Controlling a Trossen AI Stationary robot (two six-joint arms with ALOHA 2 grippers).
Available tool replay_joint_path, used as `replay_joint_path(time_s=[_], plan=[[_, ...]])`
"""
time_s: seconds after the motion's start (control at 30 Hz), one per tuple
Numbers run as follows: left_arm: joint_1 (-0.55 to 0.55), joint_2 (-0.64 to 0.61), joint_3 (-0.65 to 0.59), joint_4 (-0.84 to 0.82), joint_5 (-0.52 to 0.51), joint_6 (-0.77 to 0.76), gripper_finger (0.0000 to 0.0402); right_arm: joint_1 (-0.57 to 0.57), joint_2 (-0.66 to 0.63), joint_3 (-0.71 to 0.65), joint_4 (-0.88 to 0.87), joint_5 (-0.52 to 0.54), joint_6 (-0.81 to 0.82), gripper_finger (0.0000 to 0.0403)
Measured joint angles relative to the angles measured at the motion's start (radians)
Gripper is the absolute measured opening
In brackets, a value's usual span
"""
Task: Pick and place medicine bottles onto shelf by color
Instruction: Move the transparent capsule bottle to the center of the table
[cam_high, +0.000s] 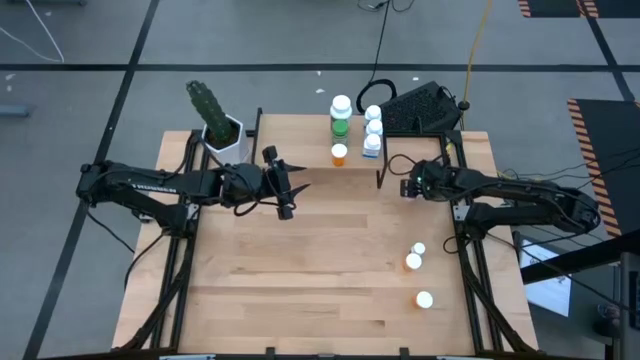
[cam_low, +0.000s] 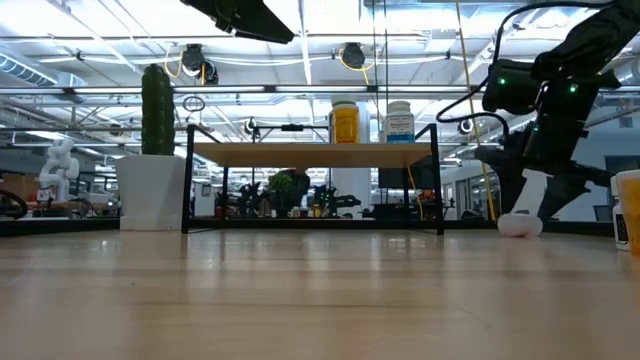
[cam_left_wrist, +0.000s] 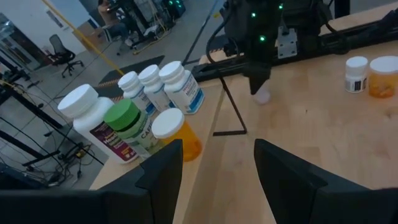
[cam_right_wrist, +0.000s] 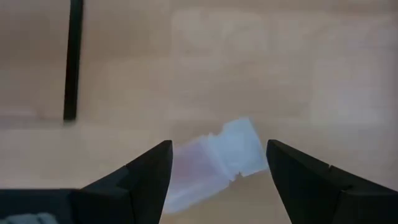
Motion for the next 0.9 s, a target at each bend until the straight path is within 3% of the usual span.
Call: replay_joint_path(time_s=[0.2, 0.43, 0.63, 0.9], plan=[[0.0, 0.0, 0.0, 0.001, 0.0, 0.003, 0.02, 0.0, -0.013, 0.0, -0.079, -0.079, -0.087, 0.0254], [0.0, 0.0, 0.0, 0.01, 0.0, 0.003, 0.02, 0.0, -0.063, 0.001, -0.097, -0.091, -0.027, 0.0254], [0.001, 0.0, 0.0, 0.01, 0.0, 0.003, 0.02, 0.006, -0.096, 0.002, -0.222, -0.092, 0.074, 0.0254], [0.001, 0.0, 0.0, 0.01, 0.0, 0.002, 0.02, 0.102, -0.1, 0.002, -0.25, -0.146, 0.08, 0.0254]])
